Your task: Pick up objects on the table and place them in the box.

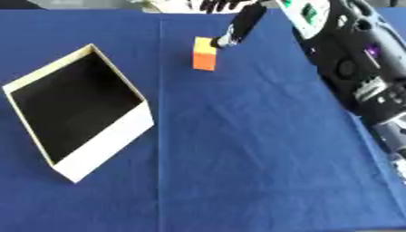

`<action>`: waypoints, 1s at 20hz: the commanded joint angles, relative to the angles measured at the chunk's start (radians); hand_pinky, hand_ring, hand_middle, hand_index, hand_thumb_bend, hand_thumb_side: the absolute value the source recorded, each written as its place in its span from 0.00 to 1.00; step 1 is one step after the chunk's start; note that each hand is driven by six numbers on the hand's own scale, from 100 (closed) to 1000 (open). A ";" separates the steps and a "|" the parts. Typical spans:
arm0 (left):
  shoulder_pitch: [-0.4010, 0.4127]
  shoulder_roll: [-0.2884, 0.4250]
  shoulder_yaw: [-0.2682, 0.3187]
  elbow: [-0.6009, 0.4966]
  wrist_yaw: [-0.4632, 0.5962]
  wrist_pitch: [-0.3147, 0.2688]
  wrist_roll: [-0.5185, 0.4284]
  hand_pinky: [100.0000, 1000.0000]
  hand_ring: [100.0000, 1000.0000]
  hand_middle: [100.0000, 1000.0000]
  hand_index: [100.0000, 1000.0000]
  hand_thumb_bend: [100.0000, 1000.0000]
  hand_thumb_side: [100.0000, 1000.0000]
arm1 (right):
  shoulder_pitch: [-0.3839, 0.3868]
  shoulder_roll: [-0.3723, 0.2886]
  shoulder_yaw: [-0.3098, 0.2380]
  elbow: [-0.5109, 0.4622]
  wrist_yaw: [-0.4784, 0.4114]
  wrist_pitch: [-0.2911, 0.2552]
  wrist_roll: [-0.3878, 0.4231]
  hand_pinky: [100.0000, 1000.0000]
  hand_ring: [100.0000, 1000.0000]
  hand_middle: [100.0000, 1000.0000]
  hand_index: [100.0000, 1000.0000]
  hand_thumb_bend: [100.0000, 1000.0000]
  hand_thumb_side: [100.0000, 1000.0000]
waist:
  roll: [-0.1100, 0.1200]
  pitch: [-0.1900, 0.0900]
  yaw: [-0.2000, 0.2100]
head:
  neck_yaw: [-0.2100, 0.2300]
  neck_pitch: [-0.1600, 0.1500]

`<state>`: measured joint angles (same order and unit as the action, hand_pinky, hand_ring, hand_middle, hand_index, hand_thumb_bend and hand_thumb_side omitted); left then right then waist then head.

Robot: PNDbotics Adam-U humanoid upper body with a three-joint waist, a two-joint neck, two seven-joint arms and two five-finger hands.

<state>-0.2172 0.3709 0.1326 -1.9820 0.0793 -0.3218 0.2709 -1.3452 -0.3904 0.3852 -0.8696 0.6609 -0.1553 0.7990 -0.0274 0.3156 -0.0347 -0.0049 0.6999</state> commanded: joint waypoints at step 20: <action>-0.024 0.015 0.000 -0.018 0.004 0.006 -0.014 0.41 0.43 0.48 0.65 0.00 0.62 | -0.024 0.001 -0.052 0.044 0.102 0.026 -0.036 0.99 1.00 0.95 1.00 0.20 0.31 | -0.024 0.032 0.029 | -0.030 -0.055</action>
<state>-0.2336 0.3706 0.1321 -1.9819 0.0793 -0.3144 0.2592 -1.3433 -0.3697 0.3455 -0.8186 0.7690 -0.1350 0.7624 -0.0562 0.3674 -0.0054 -0.0307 0.6645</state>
